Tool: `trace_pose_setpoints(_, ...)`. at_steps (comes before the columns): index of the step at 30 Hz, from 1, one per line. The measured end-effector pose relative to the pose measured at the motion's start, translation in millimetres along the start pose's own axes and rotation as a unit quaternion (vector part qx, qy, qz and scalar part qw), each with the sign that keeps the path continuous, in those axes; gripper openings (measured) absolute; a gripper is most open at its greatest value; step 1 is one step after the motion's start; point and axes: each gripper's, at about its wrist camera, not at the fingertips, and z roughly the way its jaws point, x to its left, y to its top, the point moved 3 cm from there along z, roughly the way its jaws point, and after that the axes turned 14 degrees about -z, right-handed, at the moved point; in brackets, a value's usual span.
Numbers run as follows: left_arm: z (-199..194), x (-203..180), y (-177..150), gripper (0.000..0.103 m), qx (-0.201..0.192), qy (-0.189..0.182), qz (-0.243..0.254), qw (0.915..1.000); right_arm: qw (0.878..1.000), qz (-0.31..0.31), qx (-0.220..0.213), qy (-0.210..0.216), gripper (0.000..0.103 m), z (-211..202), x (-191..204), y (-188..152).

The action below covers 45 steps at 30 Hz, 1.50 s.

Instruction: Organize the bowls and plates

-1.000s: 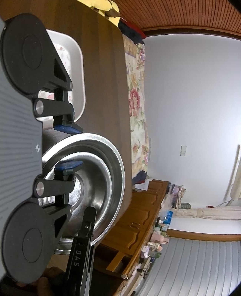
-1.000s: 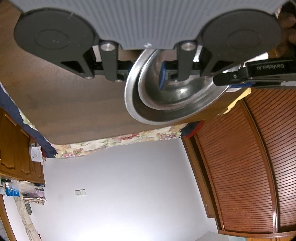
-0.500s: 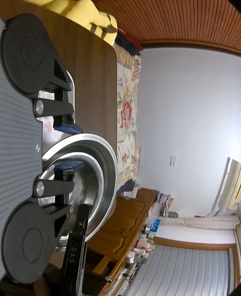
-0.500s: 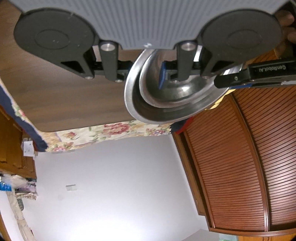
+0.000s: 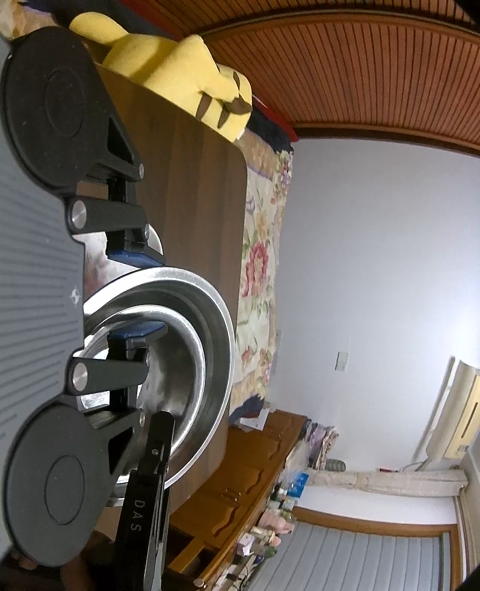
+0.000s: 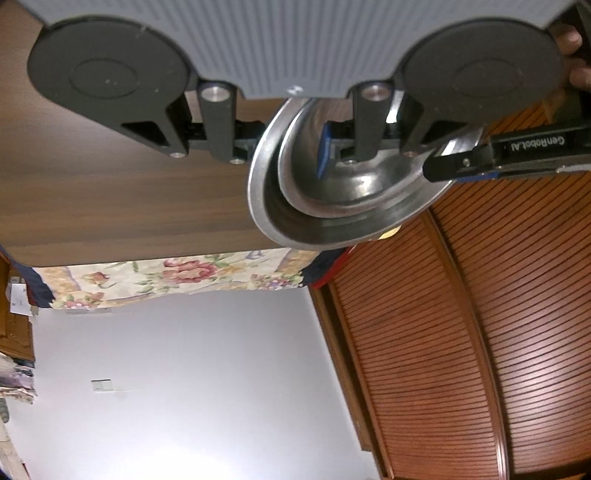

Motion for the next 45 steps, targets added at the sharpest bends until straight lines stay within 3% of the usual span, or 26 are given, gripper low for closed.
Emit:
trace_pose_setpoints(30,19,40,-10,0.033,0.014,0.030,-0.020,0.9993,0.998,-0.037,0.050,0.011,0.029,39,32,-10)
trace_pose_setpoints(39,20,40,-15,0.032,0.007,0.034,-0.013,0.9993,0.998,-0.050,0.039,0.011,0.031,39,33,-11)
trace_pose_setpoints(42,20,38,-16,0.032,0.008,0.037,-0.012,0.9992,0.998,-0.053,0.037,0.012,0.040,38,34,-11)
trace_pose_setpoints(44,20,38,-17,0.032,0.009,0.037,-0.013,0.9992,0.998,-0.064,0.026,-0.007,0.064,35,36,-9)
trace_pose_setpoints(45,21,38,-16,0.032,0.010,0.037,-0.013,0.9992,0.997,-0.072,0.020,-0.013,0.065,33,37,-8)
